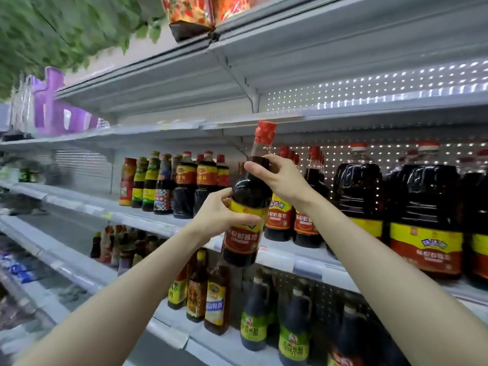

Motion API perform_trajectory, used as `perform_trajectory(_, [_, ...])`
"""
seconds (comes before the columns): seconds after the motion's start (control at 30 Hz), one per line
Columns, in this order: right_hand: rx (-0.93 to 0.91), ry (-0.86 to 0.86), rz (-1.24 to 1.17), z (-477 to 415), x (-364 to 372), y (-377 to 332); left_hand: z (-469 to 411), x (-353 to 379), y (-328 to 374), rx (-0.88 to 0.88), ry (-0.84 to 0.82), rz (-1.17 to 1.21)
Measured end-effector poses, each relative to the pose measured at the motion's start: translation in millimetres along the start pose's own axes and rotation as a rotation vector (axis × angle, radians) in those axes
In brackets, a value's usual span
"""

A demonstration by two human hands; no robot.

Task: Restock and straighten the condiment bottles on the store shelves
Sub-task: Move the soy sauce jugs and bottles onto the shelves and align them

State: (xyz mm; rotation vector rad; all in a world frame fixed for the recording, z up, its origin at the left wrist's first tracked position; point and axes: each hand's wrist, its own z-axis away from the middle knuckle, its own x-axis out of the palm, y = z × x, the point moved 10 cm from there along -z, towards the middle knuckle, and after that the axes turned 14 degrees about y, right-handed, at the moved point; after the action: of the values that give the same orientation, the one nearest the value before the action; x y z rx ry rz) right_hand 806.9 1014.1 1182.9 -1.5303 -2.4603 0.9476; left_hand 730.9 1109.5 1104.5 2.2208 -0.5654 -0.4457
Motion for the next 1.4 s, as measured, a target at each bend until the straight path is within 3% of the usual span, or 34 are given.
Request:
perform_trajectory(0.6, [0.113,0.304,0.316,-84.4,78.7,87.8,-159.8,-6.7,-106.1,0.053,-0.267,0.273])
perform_trajectory(1.4, [0.260,0.380,0.595,-134.2,59.3,177.7,-222.4,73.2,-166.3,-0.099,-0.444,0.336])
